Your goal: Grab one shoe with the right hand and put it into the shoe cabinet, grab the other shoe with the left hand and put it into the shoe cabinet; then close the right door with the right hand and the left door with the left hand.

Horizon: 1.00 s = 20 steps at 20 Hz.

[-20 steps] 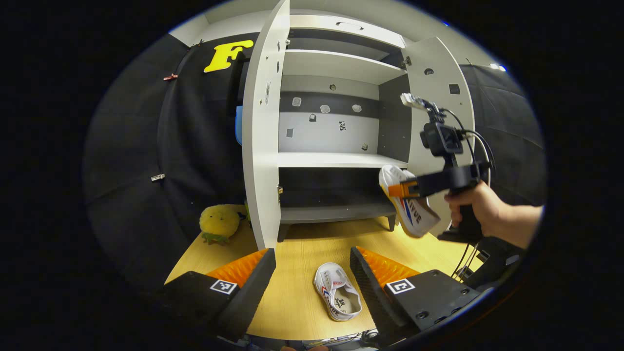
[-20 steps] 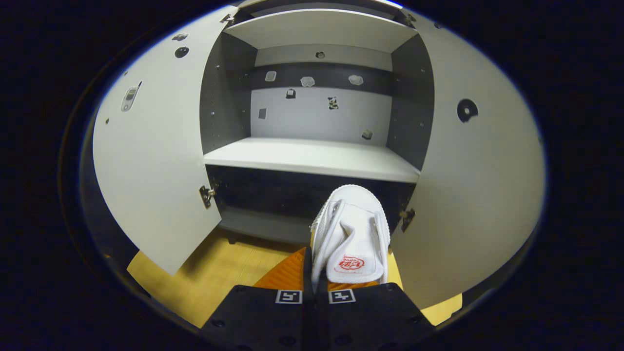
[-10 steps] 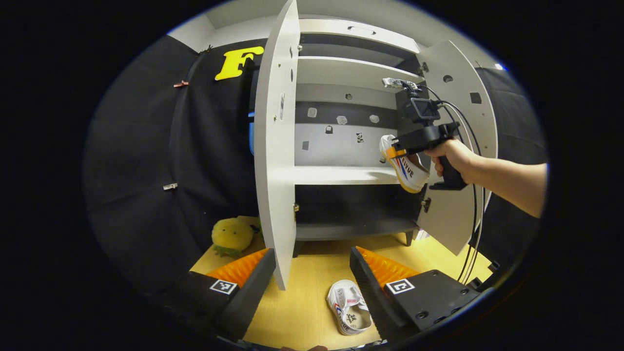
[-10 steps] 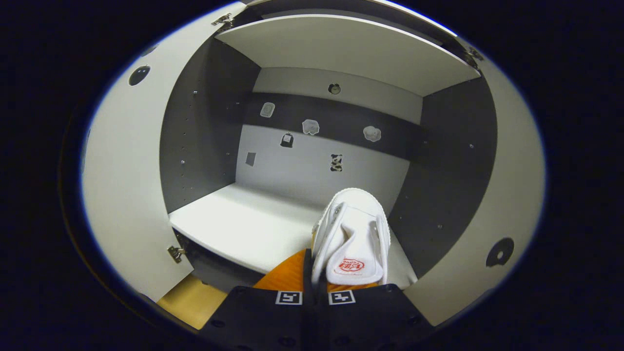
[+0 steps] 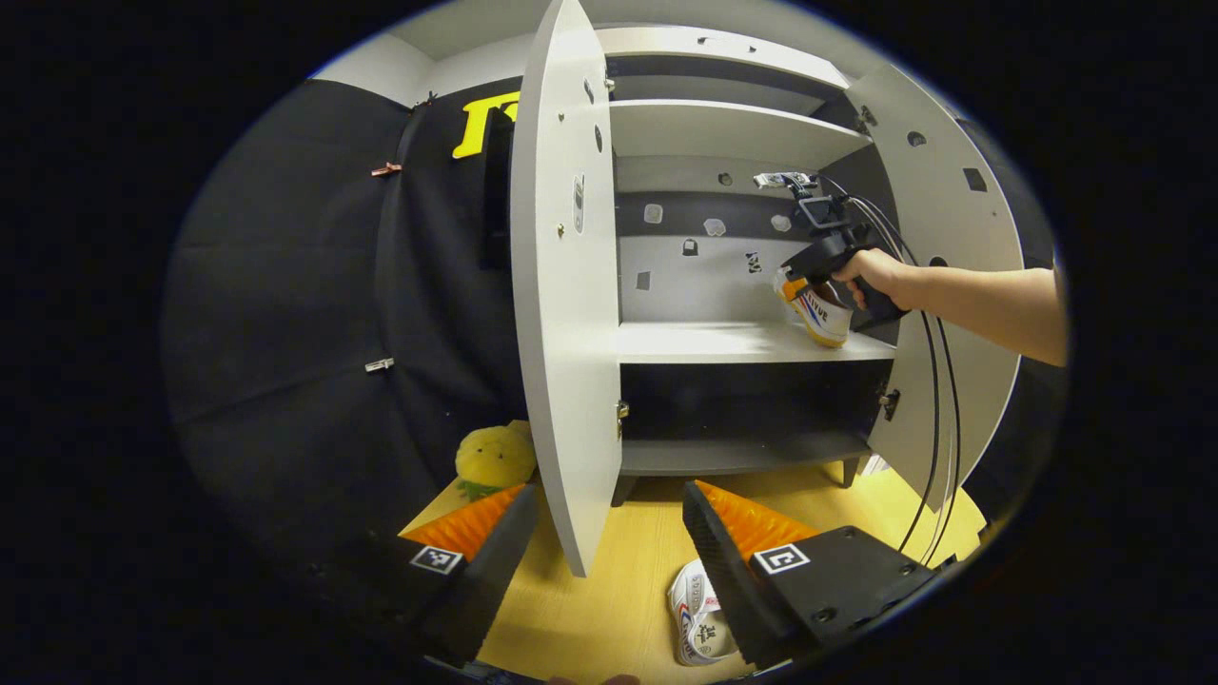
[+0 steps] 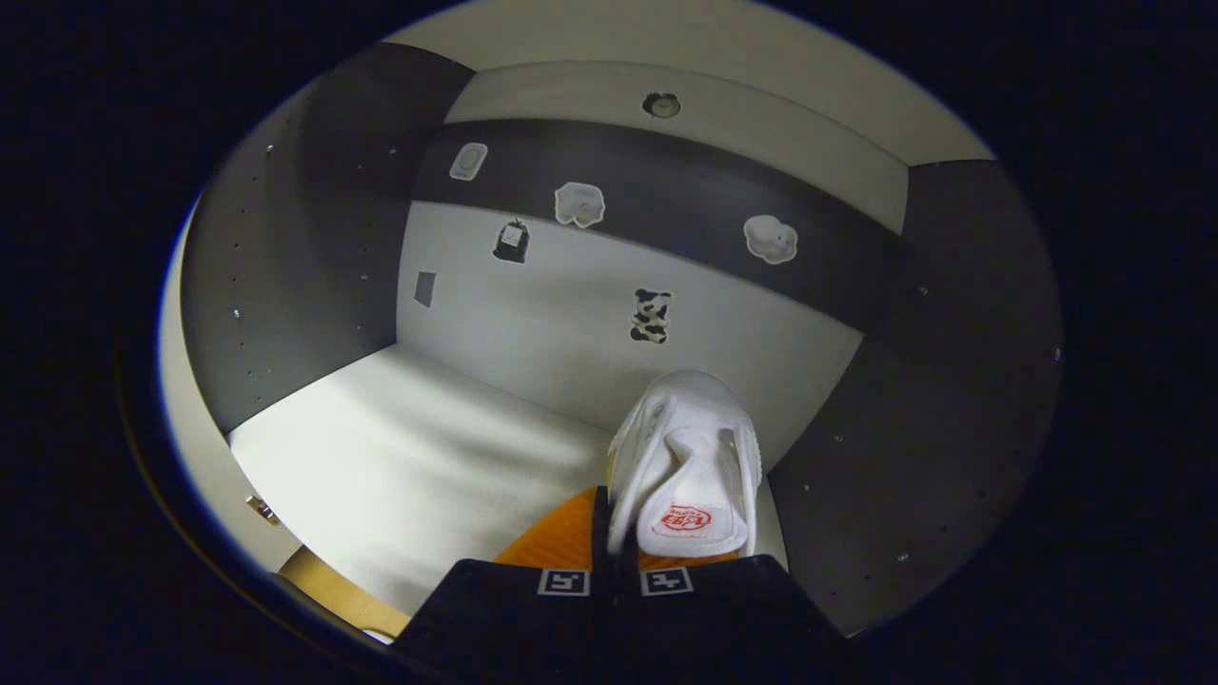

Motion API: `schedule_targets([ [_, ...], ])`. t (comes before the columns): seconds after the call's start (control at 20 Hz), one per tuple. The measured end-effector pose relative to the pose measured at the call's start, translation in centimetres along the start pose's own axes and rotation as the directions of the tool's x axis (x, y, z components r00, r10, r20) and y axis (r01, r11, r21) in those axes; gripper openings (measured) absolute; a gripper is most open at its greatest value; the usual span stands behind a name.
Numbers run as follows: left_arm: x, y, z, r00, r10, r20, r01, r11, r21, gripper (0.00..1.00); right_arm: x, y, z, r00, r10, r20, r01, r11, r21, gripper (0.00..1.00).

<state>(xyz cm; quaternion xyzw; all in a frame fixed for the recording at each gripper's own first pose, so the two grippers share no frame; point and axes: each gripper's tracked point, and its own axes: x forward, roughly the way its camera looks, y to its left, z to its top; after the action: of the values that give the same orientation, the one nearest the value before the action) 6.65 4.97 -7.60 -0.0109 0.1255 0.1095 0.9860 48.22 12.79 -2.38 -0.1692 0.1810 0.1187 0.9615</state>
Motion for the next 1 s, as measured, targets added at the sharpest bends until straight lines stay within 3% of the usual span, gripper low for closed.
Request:
schedule_targets([
  [0.4, -1.4, -1.8, 0.5, 0.997, 0.076, 0.003, -0.075, 0.996, -0.053, 0.95, 3.7, 1.7, -2.5, 0.988, 0.065, -0.138, -0.049, 0.992, 0.113, 0.05],
  [0.55, -2.3, -1.6, 0.3, 0.996, 0.094, 0.006, -0.093, 0.994, -0.062, 0.95, 3.4, 1.0, -2.6, 0.986, 0.022, -0.163, 0.003, 0.989, 0.15, 0.13],
  [0.65, -2.8, -0.9, 0.4, 0.994, 0.111, 0.016, -0.11, 0.992, -0.066, 0.95, 2.2, 1.3, -2.8, 0.985, 0.032, -0.171, -0.003, 0.987, 0.162, 0.22],
  [0.75, -3.1, -0.2, 0.5, 0.993, 0.115, 0.023, -0.112, 0.99, -0.08, 0.95, 0.7, 1.2, -2.4, 0.987, 0.037, -0.157, -0.012, 0.987, 0.163, 0.44],
  [0.8, -3.3, 0.1, 0.5, 0.993, 0.112, 0.026, -0.109, 0.99, -0.088, 0.95, -0.3, 1.1, -2.2, 0.989, 0.033, -0.145, -0.009, 0.987, 0.159, 0.66],
  [1.0, -3.8, 0.9, 0.1, 0.996, 0.074, 0.043, -0.07, 0.994, -0.087, 0.95, -5.8, 0.6, -1.5, 0.995, 0.002, -0.096, 0.014, 0.987, 0.163, 1.0],
])
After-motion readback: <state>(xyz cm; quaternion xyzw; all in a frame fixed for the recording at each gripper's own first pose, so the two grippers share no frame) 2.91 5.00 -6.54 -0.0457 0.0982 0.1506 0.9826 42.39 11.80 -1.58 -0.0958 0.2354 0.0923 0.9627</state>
